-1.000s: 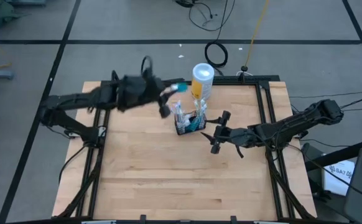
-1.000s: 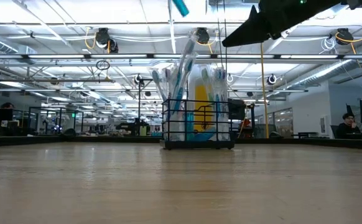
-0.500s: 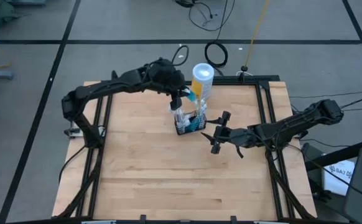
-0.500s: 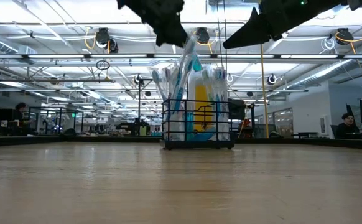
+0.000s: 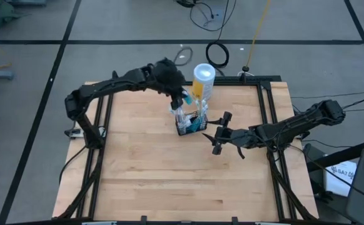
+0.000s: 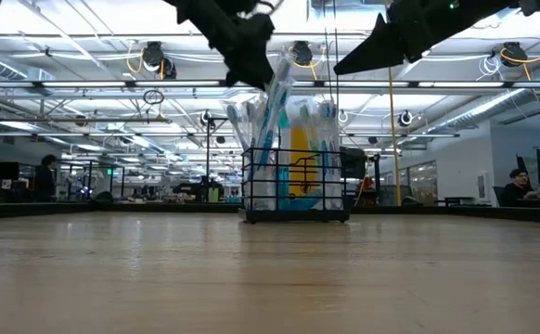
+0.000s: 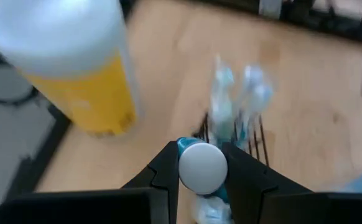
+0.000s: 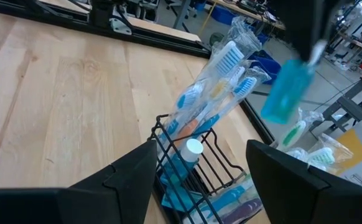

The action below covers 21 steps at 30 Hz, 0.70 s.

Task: Pick & Place toothbrushing station
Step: Put the blue mouthwash into the black wire organizer

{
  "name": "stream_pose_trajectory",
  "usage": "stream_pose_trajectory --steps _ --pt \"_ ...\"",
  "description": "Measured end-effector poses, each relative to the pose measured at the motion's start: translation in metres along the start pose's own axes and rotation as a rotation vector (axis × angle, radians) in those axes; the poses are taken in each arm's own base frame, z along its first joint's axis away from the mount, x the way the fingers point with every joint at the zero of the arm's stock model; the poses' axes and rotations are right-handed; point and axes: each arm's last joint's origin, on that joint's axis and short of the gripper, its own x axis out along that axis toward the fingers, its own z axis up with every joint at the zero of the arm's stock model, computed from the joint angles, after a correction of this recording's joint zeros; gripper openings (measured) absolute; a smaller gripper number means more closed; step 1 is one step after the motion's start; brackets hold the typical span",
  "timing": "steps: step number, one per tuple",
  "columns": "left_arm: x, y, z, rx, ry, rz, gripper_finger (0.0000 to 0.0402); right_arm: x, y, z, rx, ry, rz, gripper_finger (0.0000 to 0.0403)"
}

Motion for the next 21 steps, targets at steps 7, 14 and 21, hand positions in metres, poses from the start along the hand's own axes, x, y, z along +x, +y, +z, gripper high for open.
stream_pose_trajectory --steps 7,14,21 --pt "0.043 -0.019 -0.013 0.009 0.106 -0.045 0.0089 0.000 0.000 0.000 0.002 -0.003 0.003 0.0238" --pt "0.054 -0.035 -0.017 0.065 0.136 -0.056 0.0089 0.000 0.000 0.000 0.025 0.000 0.004 0.0238" --pt "0.057 -0.037 -0.018 0.103 0.144 0.024 0.0089 0.000 0.000 0.000 0.027 0.000 0.004 0.0238"
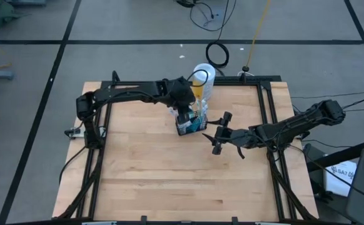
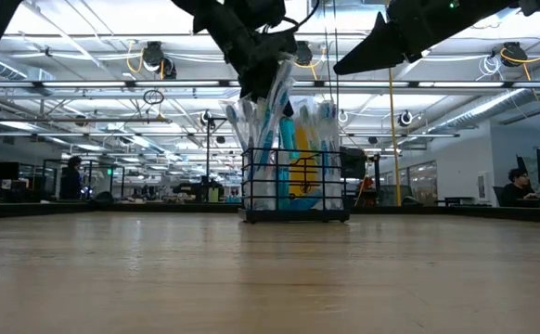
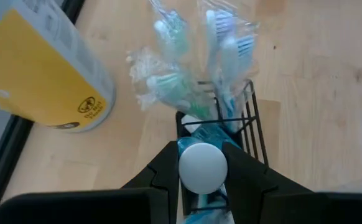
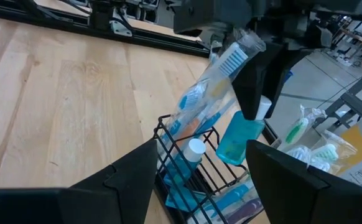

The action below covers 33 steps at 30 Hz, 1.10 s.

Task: Pick & Place toothbrushing station
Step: Put the blue mouthwash into the black wire organizer, then return to Home Position

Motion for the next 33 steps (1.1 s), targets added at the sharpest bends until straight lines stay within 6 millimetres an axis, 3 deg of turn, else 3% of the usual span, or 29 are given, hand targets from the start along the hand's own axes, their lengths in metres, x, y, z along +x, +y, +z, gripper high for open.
stream_pose_trajectory --steps 10,14,20,33 --pt "0.037 0.002 -0.009 -0.009 0.063 -0.016 0.0089 0.000 0.000 0.000 0.016 0.001 0.001 0.0238" --pt "0.043 0.002 -0.010 -0.018 0.064 -0.019 0.0095 0.000 0.000 0.000 0.015 0.000 0.002 0.0238" --pt "0.046 -0.001 -0.012 0.007 0.085 -0.017 0.0145 0.000 0.000 0.000 0.013 0.001 0.005 0.0238" --pt "0.044 0.000 -0.011 0.001 0.074 -0.010 0.0131 0.000 0.000 0.000 0.012 0.001 0.005 0.0238"
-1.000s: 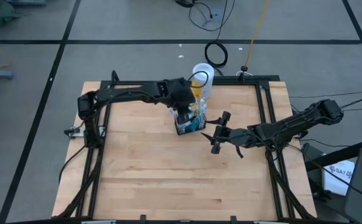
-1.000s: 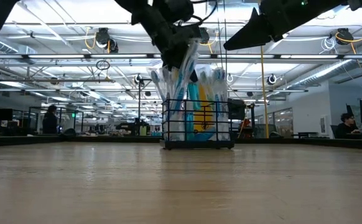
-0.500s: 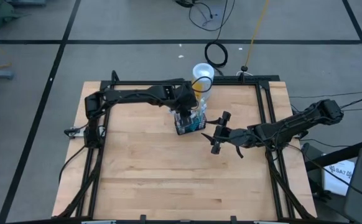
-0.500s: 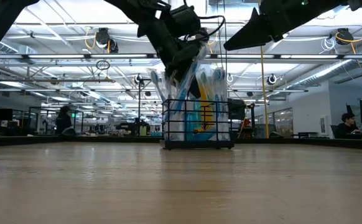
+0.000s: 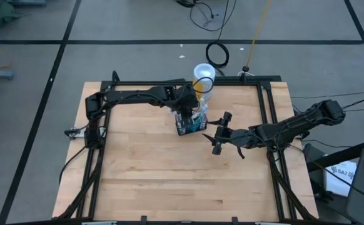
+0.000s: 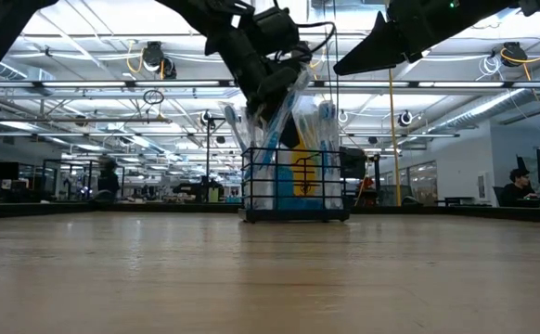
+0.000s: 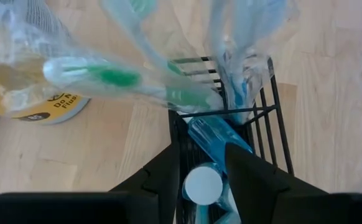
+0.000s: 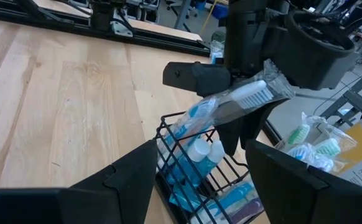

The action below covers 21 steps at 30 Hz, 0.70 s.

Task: Pick & Place toothbrushing station
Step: Return to Home Position

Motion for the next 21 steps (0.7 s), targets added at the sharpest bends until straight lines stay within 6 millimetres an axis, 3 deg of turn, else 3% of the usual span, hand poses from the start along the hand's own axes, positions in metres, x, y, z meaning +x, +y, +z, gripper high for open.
stream_pose_trajectory --steps 4,7,21 --pt "-0.008 -0.001 0.002 0.002 -0.017 0.002 0.0130 0.000 0.000 0.000 0.000 0.001 0.000 0.0238" --pt "-0.026 -0.002 0.007 0.002 -0.063 0.007 0.0131 0.000 0.000 0.000 -0.001 0.003 0.000 0.0238" --pt "-0.157 -0.017 0.017 0.034 -0.358 0.025 0.0131 0.000 0.000 0.000 0.005 -0.001 0.000 0.0238"
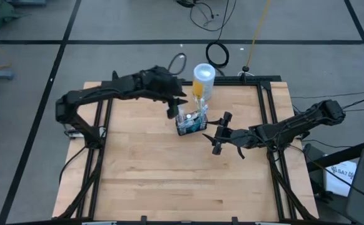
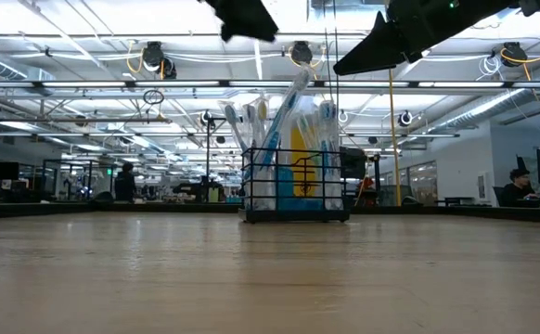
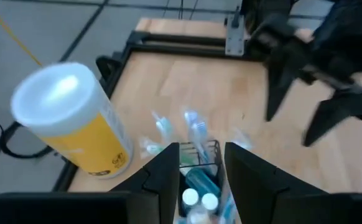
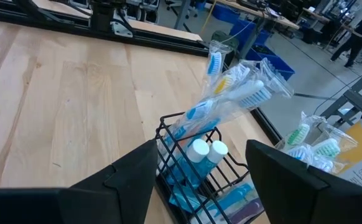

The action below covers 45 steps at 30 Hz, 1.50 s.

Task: Pick & Place toothbrushing station
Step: Return to Home Position

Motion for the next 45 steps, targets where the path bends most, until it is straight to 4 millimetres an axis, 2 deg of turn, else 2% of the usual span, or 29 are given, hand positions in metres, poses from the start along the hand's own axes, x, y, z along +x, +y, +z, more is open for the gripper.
stream_pose_trajectory --steps 4,8,12,17,19,23,28,31,35,41,45 --pt "-0.032 -0.009 0.004 0.015 -0.025 0.005 0.0131 -0.001 -0.001 0.001 0.024 -0.004 -0.003 0.0235" --pt "-0.057 -0.019 0.000 0.070 0.008 -0.017 0.0131 -0.008 -0.006 0.004 0.083 -0.016 0.022 0.0203" --pt "-0.075 -0.032 -0.002 0.111 -0.035 0.031 0.0131 -0.021 -0.014 0.011 0.191 -0.047 0.104 0.0136" --pt "-0.082 -0.045 -0.021 0.141 -0.012 0.121 0.0114 -0.039 -0.024 0.013 0.234 -0.038 0.210 0.0028" --pt "-0.086 -0.049 -0.033 0.149 -0.011 0.121 0.0095 -0.046 -0.028 0.008 0.214 -0.020 0.232 0.0008" --pt "-0.096 -0.055 -0.057 0.161 -0.074 0.072 0.0050 -0.054 -0.032 -0.009 0.205 -0.043 0.277 0.0014" --pt "-0.113 -0.055 -0.089 0.144 -0.198 0.060 0.0005 -0.073 -0.041 -0.025 0.216 -0.160 0.382 0.0002" --pt "-0.119 -0.056 -0.111 0.139 -0.285 0.057 0.0013 -0.082 -0.044 -0.040 0.213 -0.219 0.457 0.0003" --pt "-0.121 -0.057 -0.142 0.125 -0.401 0.048 0.0019 -0.090 -0.049 -0.062 0.199 -0.298 0.457 0.0001" --pt "-0.116 -0.059 -0.187 0.167 -0.523 0.046 0.0003 -0.101 -0.050 -0.094 0.133 -0.426 0.572 0.0001" --pt "-0.112 -0.059 -0.210 0.166 -0.601 0.015 0.0018 -0.105 -0.052 -0.107 0.155 -0.485 0.573 0.0002"
